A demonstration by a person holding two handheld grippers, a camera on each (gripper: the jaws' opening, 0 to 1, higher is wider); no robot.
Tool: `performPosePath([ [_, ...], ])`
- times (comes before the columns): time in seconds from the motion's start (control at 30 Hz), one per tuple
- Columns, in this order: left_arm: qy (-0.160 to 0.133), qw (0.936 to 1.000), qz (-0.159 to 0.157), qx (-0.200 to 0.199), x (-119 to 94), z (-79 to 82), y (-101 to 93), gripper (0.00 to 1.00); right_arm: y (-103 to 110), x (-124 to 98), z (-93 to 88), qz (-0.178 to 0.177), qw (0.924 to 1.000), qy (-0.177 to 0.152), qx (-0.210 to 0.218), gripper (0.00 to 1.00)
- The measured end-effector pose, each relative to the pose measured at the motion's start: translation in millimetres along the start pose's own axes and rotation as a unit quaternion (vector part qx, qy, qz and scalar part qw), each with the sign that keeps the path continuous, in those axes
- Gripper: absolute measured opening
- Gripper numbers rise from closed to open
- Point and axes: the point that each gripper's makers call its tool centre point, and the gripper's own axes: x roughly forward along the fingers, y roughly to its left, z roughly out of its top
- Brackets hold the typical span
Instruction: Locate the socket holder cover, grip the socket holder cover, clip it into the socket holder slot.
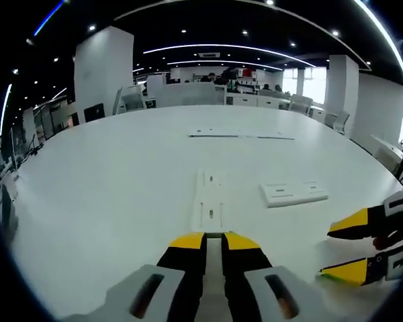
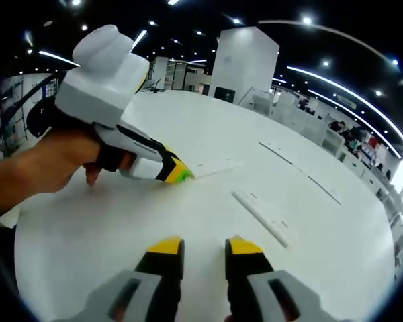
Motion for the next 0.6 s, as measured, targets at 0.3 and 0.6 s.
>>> performPosePath([
  [0.3,-0.019,0.9998,0.010,-0.005,1,5.1,11.8,0.02,1,1,-0.2,0.000,1.0000,0.001,0.000,0.26],
  [0.6,0.000,1.0000,-0.001,0.007,-8,-6.2,2.4,0.04,2,2,1.0,0.000,1.0000,0.000,0.001,0.26],
])
